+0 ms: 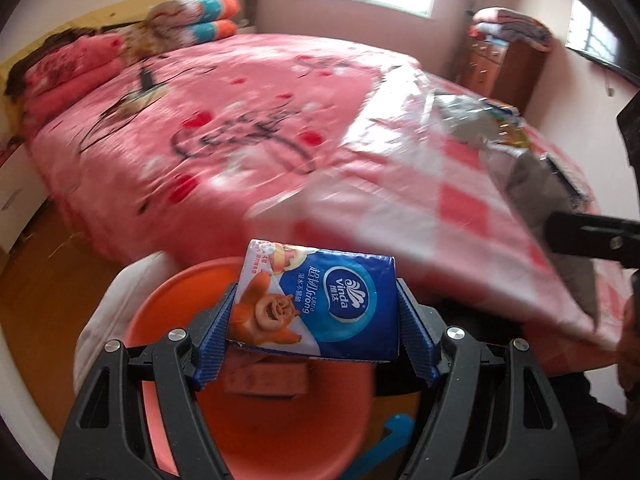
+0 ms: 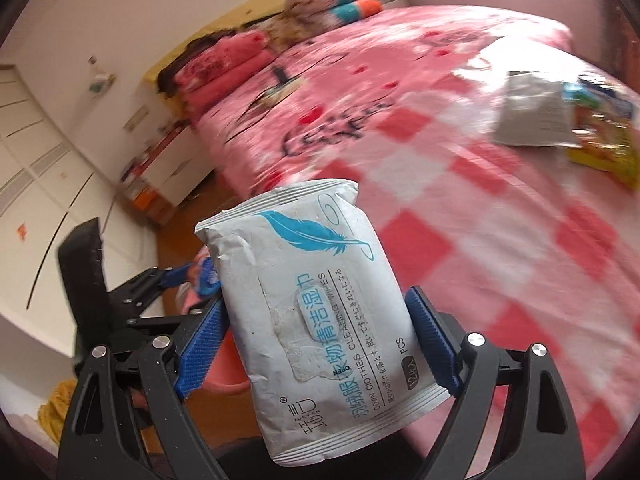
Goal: Collect trash
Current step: 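Open the left tool over the bucket while the right tool releases the wipes pouch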
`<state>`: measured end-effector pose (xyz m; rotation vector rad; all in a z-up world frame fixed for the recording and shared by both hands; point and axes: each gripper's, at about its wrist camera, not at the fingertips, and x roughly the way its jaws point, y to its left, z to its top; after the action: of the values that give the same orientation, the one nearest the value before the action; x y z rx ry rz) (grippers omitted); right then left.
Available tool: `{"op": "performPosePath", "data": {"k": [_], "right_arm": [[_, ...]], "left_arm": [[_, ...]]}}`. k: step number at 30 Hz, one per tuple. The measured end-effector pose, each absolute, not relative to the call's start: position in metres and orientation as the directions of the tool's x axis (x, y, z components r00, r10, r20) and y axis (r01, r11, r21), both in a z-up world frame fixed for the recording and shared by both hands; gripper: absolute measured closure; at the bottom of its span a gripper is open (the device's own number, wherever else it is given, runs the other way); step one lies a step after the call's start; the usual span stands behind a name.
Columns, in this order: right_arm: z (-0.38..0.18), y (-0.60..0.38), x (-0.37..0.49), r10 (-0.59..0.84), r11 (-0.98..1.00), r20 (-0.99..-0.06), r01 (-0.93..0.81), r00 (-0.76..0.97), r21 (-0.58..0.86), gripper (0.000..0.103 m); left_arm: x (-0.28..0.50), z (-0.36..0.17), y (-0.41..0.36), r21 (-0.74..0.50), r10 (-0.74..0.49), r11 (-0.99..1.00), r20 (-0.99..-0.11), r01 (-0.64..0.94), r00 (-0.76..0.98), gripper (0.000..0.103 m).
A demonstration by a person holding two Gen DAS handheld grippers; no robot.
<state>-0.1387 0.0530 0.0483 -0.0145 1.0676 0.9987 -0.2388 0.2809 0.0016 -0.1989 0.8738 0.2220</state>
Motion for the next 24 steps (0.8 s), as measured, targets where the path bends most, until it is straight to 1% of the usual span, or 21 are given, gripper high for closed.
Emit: {"op": "performPosePath", "data": {"k": [6, 13, 18, 20, 24], "right_arm": [[0.039, 0.106, -0.16, 0.663, 0.511, -0.749, -0.732, 0.001, 0.451, 0.017], [0.022, 0.154, -0.175, 0.644, 0.457, -0.759, -0.751, -0.091, 0.477, 0.017], [0.005, 0.175, -0.178, 0.617, 0.451, -0.773, -0.737, -0.15, 0.503, 0.014], [0.003, 0.176, -0.177, 0.63, 0.443, -0.76, -0.73, -0.161, 0.521, 0.013], [0.011, 0.167, -0.178, 0.64, 0.454, -0.76, -0.74, -0.118, 0.497, 0.011]], "left_arm": [[-0.266, -0.021, 0.31, -0.043, 0.181, 0.932, -0.806, -0.359, 0.564, 0.028], [-0.286, -0.045, 0.331, -0.017, 0.218, 0.906, -0.838, -0.422, 0.5, 0.028], [-0.295, -0.057, 0.341, 0.003, 0.237, 0.887, -0.862, -0.463, 0.449, 0.023], [-0.297, -0.057, 0.343, 0.011, 0.249, 0.881, -0.861, -0.473, 0.443, 0.018], [-0.3, -0.053, 0.344, 0.043, 0.286, 0.874, -0.851, -0.483, 0.441, 0.017]]}}
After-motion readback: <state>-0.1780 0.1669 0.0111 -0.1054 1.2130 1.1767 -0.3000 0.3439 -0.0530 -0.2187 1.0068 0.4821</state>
